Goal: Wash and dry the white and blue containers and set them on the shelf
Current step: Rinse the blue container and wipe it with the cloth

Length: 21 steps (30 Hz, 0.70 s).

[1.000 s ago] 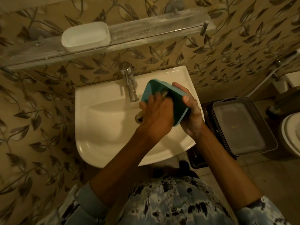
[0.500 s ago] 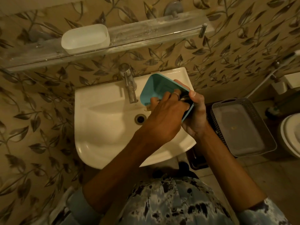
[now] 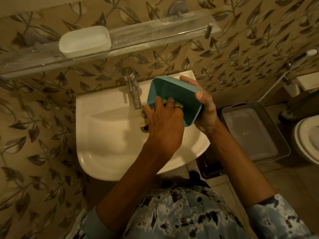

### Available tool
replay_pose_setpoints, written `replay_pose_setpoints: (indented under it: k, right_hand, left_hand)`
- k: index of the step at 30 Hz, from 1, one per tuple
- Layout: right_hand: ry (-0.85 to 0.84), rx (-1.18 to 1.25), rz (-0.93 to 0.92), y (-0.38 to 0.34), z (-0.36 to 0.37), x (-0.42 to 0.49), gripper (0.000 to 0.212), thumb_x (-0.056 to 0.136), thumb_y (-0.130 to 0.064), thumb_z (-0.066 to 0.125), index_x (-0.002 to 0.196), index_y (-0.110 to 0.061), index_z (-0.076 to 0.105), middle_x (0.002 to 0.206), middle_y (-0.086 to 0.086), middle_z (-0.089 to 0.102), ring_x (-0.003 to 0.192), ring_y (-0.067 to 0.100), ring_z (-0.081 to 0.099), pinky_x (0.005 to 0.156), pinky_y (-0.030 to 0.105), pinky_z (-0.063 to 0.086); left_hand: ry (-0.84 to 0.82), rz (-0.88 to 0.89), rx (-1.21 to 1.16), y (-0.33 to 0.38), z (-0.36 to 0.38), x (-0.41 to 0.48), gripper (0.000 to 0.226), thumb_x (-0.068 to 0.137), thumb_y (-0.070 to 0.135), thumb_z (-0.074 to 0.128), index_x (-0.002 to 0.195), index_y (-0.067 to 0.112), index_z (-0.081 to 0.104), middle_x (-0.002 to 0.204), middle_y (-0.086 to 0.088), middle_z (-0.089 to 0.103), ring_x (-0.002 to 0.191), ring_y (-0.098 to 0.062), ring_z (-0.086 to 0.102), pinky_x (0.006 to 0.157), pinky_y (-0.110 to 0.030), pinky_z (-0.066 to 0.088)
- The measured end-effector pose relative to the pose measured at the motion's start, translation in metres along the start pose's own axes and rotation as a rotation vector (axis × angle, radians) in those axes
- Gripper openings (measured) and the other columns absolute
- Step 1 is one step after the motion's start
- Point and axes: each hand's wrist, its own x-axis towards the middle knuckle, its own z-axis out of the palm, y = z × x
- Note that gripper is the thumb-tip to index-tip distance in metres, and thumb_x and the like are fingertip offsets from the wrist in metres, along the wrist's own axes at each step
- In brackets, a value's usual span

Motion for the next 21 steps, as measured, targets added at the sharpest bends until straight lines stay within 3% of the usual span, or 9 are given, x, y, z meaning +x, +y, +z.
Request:
replay_pose_setpoints:
  k: [4,7,11,17,21]
  right_hand:
    - [-0.001,0.036,-0.014,0.003,0.000,0.001,0.091,0.059,-0.063,0.074,0.130,-0.011,0.050,0.135,0.025,0.046,0.122,0.041,0.046,0.098,0.053,0.040]
    - [0.007,0.033,-0.026,0.000,-0.002,0.002,0.092,0.059,-0.061,0.075,0.131,-0.010,0.048,0.140,0.029,0.041,0.125,0.044,0.043,0.099,0.053,0.039]
    - [-0.040,-0.036,-0.009,-0.004,-0.005,0.002,0.089,0.058,-0.064,0.074,0.129,-0.015,0.052,0.137,0.024,0.046,0.122,0.039,0.047,0.098,0.049,0.043]
    - [-0.066,-0.092,0.008,-0.005,-0.003,0.000,0.083,0.058,-0.065,0.073,0.125,-0.020,0.055,0.135,0.024,0.047,0.119,0.040,0.048,0.097,0.050,0.044]
    - [0.003,-0.162,-0.033,-0.002,-0.004,0.004,0.069,0.067,-0.048,0.059,0.127,-0.014,0.055,0.133,0.025,0.049,0.120,0.042,0.049,0.095,0.050,0.045]
  left_hand:
    - [0.021,0.125,-0.114,0.010,-0.002,-0.008,0.039,0.080,0.009,0.061,0.116,0.024,0.058,0.128,-0.001,0.052,0.123,-0.028,0.032,0.091,-0.043,0.026]
    - [0.019,0.148,-0.153,0.005,-0.005,-0.007,0.043,0.081,0.006,0.058,0.118,0.029,0.058,0.130,0.004,0.051,0.123,-0.026,0.032,0.091,-0.042,0.026]
    - [0.044,0.200,-0.025,-0.007,0.000,-0.011,0.052,0.081,0.008,0.058,0.127,0.032,0.051,0.139,0.003,0.046,0.127,-0.028,0.031,0.095,-0.046,0.025]
    - [0.013,0.073,0.149,-0.029,0.001,-0.001,0.052,0.083,0.017,0.062,0.131,0.027,0.045,0.143,-0.004,0.040,0.133,-0.030,0.027,0.106,-0.054,0.025]
    - [0.011,0.039,0.040,-0.011,0.009,-0.010,0.046,0.082,0.014,0.060,0.125,0.024,0.050,0.140,-0.004,0.044,0.131,-0.032,0.027,0.097,-0.051,0.027]
